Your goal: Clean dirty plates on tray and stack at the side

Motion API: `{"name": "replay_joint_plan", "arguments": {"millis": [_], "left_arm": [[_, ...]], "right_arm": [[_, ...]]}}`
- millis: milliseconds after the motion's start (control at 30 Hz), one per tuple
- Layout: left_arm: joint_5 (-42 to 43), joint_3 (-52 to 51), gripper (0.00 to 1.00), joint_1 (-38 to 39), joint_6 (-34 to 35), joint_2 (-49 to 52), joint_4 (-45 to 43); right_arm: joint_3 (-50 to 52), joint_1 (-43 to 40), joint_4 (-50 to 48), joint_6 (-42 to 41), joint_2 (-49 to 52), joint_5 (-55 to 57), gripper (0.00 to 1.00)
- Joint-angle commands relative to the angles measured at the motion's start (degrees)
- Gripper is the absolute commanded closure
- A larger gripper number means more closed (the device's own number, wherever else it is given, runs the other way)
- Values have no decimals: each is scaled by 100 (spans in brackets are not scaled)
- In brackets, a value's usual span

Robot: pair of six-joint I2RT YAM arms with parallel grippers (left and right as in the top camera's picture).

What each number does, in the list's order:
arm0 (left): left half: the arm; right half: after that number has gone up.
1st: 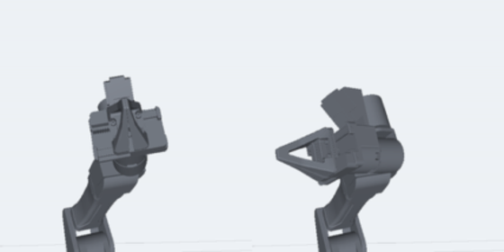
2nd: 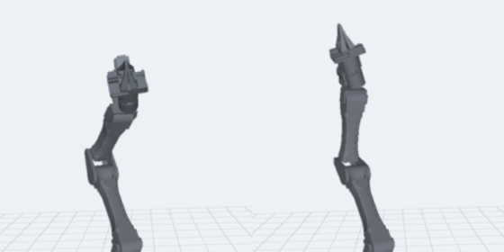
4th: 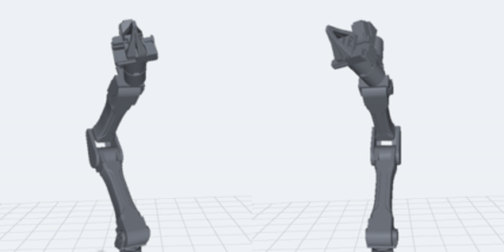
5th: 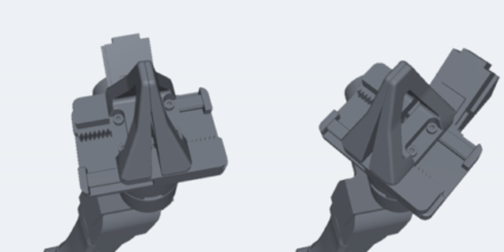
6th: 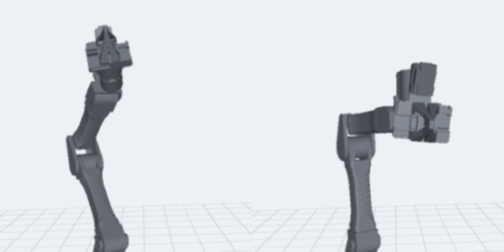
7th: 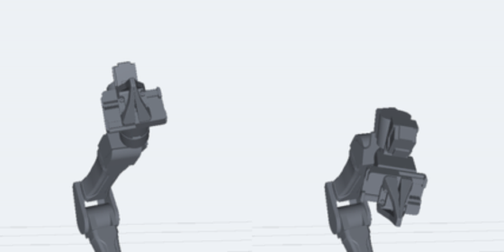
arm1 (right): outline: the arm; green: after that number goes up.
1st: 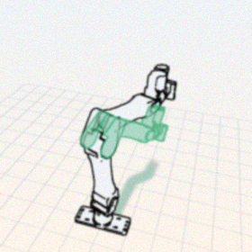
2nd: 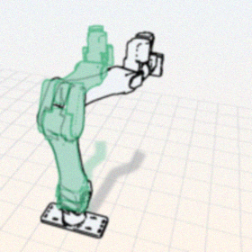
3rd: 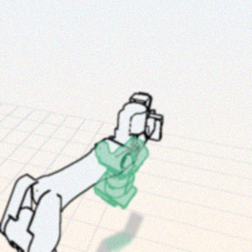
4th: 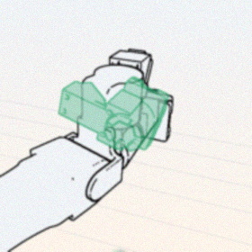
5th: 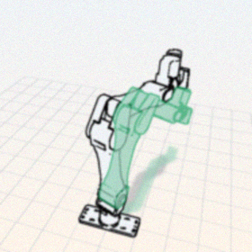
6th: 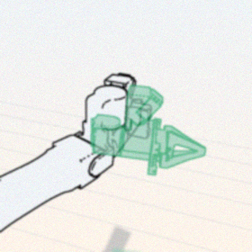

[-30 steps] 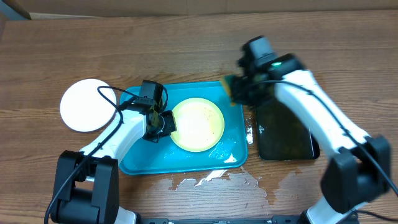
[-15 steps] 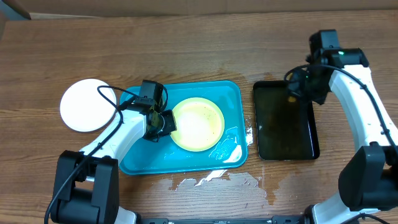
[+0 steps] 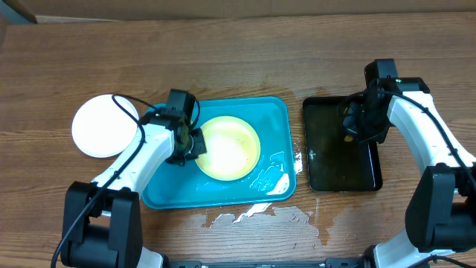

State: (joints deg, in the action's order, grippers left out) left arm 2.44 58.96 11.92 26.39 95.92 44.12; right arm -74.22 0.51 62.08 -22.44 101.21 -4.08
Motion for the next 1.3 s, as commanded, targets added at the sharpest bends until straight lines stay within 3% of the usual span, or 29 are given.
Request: {"name": "replay_joint_plan", "arguments": {"millis": [0, 600, 800, 1100, 1267], "left_arm": [[-481, 496, 96, 94, -118, 28, 138], [-654, 1069, 96, 284, -118, 28, 323], [-852, 1423, 96, 422, -426, 24, 511], [-2481, 2245, 96, 1519, -503, -28, 1113], [-4218, 2330, 96, 2509, -503, -28, 1156]], "right_arm": [[17, 11, -28, 20, -15, 61, 96], [17, 11, 22, 42, -15, 59, 96], [17, 11, 15, 42, -15, 59, 96], [17, 11, -11, 44, -15, 61, 96], [17, 11, -13, 44, -15, 61, 96]]}}
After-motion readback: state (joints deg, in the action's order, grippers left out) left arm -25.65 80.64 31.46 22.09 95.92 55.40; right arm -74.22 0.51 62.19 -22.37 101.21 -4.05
